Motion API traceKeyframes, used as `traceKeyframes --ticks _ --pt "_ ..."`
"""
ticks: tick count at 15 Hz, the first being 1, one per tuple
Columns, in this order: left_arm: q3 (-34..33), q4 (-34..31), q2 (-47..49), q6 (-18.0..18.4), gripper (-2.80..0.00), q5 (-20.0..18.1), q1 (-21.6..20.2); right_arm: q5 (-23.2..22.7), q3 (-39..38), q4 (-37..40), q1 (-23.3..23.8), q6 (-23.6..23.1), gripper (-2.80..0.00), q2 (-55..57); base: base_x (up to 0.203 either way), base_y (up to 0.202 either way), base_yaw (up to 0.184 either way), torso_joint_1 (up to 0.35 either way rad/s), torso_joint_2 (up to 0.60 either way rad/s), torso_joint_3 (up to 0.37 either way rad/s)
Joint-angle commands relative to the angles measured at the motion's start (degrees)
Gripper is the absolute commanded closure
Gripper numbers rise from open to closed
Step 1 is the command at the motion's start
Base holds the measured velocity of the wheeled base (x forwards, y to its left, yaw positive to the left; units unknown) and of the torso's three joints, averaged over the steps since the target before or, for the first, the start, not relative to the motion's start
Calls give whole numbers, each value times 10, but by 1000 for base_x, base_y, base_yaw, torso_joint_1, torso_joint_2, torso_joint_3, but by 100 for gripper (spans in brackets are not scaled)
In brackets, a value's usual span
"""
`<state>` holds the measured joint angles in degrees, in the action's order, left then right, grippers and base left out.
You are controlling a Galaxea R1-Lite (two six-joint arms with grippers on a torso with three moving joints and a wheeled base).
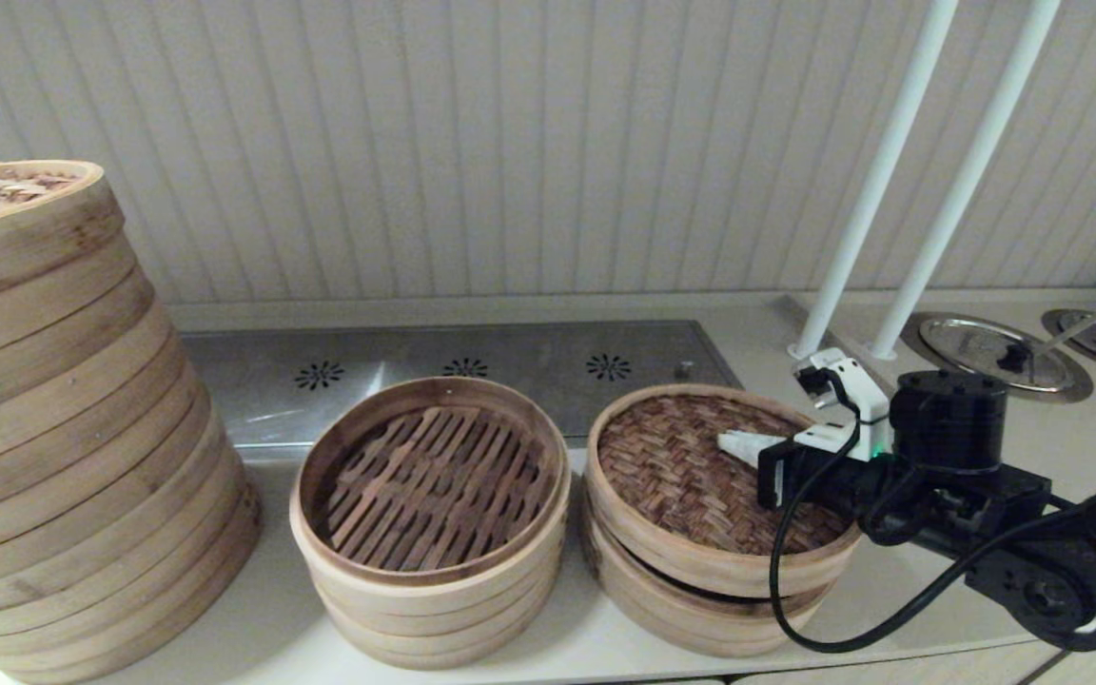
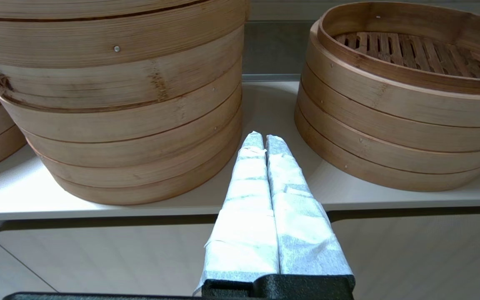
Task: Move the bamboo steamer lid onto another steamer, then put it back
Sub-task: Put the steamer
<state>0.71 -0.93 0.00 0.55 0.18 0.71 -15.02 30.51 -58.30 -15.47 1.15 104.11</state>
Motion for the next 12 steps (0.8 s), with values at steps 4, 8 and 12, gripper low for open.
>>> traceKeyframes --ticks 4,8,12 --pt "0 0 1 1 0 0 0 -1 -20 -13 -9 0 0 1 0 0 0 0 0 0" --pt "0 0 1 0 0 0 0 -1 -37 -14 -8 0 0 4 0 0 0 0 0 0" --pt "0 0 1 0 0 0 0 -2 -44 -15 -7 0 0 14 0 0 0 0 0 0"
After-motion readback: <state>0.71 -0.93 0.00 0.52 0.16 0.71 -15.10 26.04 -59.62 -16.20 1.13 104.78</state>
